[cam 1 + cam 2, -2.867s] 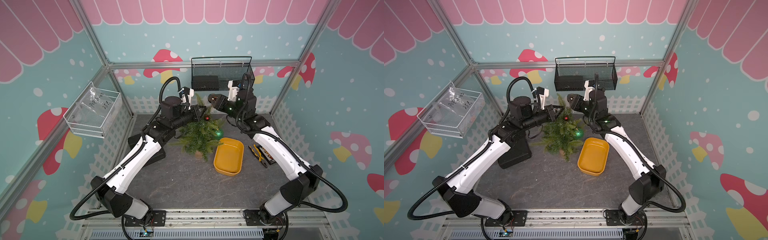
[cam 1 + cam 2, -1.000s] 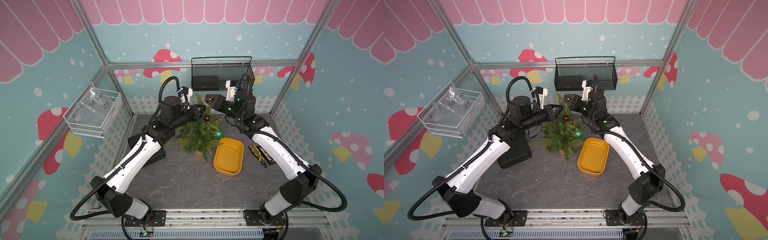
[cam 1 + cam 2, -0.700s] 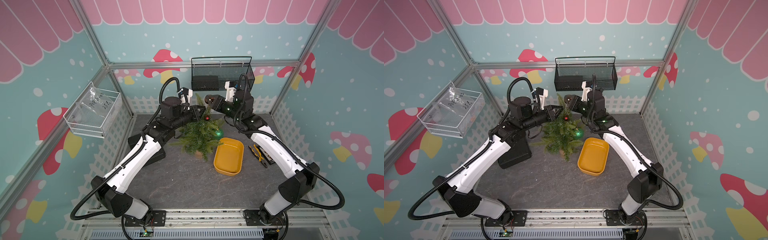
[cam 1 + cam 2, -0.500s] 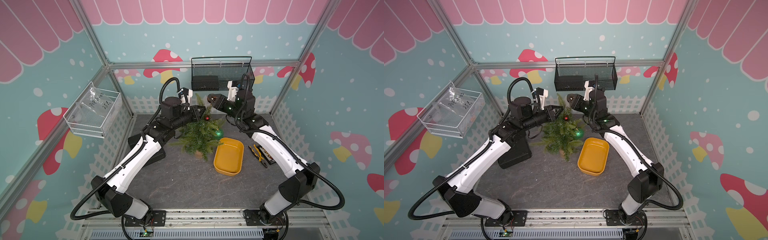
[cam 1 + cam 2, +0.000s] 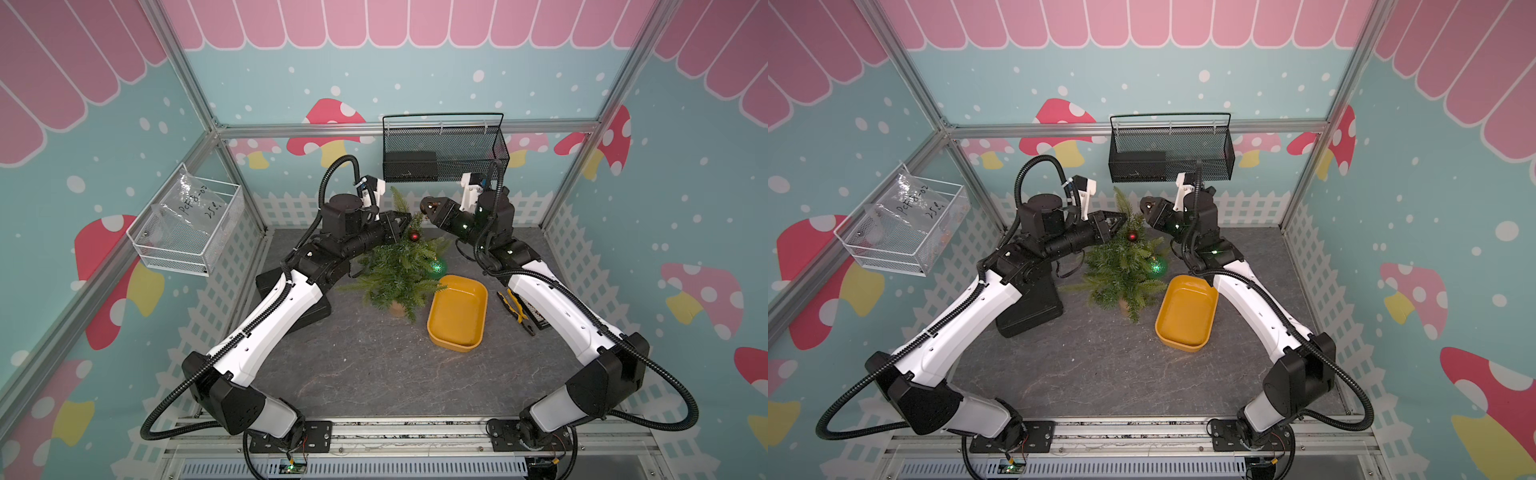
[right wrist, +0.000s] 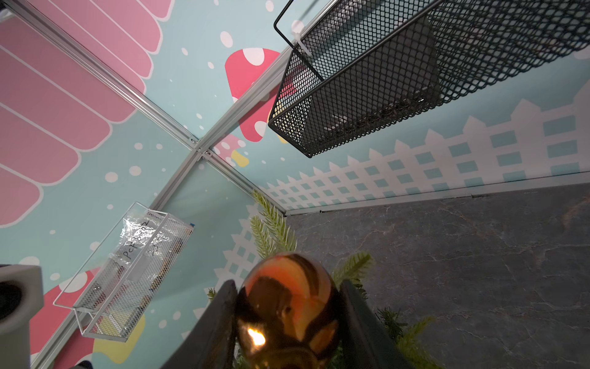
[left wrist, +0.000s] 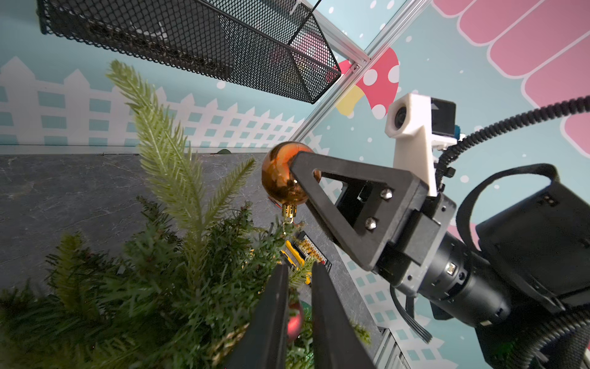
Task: Decorate the small christmas tree with ornaments
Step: Hang an ornament on the christmas tree, then reset both arms
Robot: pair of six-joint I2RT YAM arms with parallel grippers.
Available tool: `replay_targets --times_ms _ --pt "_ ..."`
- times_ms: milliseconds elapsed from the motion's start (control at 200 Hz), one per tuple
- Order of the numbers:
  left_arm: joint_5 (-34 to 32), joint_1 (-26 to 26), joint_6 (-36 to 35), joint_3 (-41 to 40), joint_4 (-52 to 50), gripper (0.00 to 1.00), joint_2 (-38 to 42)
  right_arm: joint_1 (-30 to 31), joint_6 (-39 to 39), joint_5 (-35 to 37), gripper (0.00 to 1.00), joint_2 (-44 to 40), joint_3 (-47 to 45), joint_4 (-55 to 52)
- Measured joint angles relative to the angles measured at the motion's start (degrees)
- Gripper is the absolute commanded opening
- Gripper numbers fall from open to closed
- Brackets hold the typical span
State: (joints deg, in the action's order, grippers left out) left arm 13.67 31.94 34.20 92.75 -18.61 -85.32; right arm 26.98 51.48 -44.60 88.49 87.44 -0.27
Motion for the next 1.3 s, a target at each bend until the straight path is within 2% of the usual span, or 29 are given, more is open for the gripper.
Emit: replay_targets --times_ms 350,490,620,921,1301 --pt "0.0 0.0 0.0 -0.5 0.0 0.20 0.8 -0.5 1.3 0.3 0.60 -1.1 -1.9 1.2" --pt "0.0 0.0 0.0 -0.5 0.0 0.21 1.6 -1.1 1.4 0.7 0.60 -1.8 -2.5 1.4" --pt "0.0 -0.1 -0.1 -0.5 0.0 0.26 2.3 -1.8 1.3 1.1 0.60 -3.3 -3.6 1.6" --pt "0.5 -0.1 0.0 -0.6 -0.9 0.35 5.3 -4.7 -0.5 1.5 0.62 -10.6 -10.5 1.6" --pt "3.1 -0.1 0.3 -4.5 -5.4 0.42 10.7 -5.6 -7.3 -4.7 0.67 -19.5 -18.4 -3.2"
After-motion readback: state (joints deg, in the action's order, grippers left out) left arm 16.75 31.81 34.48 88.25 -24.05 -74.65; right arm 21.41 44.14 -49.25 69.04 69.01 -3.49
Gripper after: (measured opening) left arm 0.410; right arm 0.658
